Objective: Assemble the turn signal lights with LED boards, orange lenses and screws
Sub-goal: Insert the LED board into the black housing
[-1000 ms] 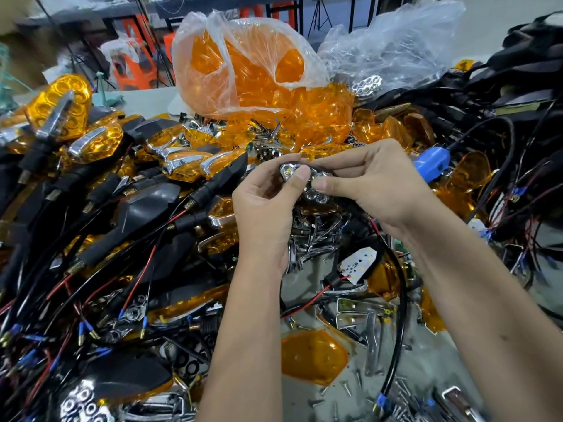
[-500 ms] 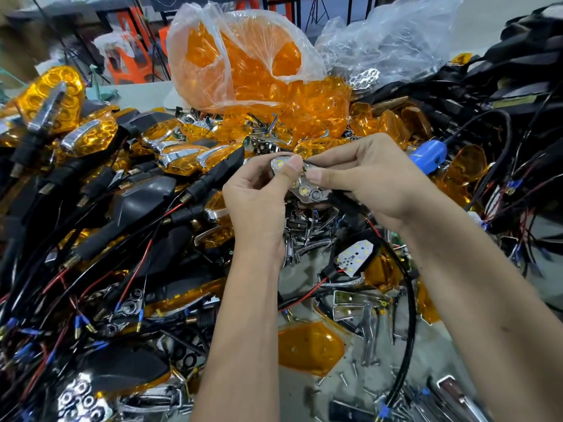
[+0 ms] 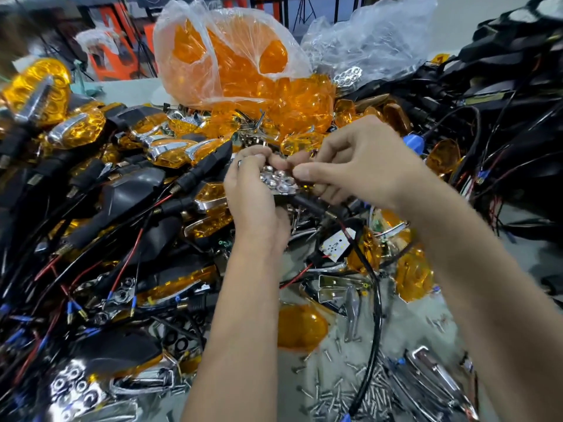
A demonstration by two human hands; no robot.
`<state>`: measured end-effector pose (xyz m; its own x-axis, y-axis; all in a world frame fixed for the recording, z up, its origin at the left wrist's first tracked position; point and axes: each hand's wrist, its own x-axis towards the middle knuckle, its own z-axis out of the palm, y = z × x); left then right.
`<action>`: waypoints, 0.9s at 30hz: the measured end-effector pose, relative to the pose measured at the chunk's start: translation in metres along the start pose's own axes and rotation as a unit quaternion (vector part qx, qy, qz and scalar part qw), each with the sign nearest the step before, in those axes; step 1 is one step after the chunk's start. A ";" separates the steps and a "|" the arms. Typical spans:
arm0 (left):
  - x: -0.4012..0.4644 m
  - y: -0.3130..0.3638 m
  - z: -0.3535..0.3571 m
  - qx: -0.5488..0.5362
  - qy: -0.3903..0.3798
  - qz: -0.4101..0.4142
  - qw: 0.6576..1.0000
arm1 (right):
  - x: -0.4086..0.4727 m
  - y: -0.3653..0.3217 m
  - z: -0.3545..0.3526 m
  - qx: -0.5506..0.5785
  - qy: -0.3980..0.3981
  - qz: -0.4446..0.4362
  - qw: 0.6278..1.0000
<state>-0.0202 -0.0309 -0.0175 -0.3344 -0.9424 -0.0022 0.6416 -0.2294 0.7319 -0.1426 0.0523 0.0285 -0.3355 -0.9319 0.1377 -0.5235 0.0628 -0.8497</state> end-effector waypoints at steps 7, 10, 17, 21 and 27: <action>0.003 0.012 -0.012 -0.094 -0.059 -0.105 0.988 | -0.013 0.021 -0.045 -0.164 -0.228 0.066 0.958; 0.002 0.012 -0.013 -0.083 -0.081 -0.146 0.982 | -0.022 0.027 -0.052 -0.205 -0.190 0.090 0.956; 0.000 0.011 -0.011 -0.052 -0.095 -0.176 0.978 | -0.029 0.030 -0.040 -0.302 -0.209 0.180 0.913; -0.005 0.007 -0.009 -0.042 -0.110 -0.181 0.976 | -0.027 0.038 -0.033 -0.291 -0.185 0.169 0.923; -0.002 0.013 -0.014 -0.060 -0.119 -0.178 0.975 | -0.026 0.050 -0.066 -0.227 -0.013 0.145 0.963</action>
<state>-0.0012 -0.0360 -0.0177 -0.6919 -0.7182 -0.0738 0.5265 -0.5718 0.6292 -0.2124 0.1031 0.0159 -0.5026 -0.8599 -0.0892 -0.7015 0.4659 -0.5393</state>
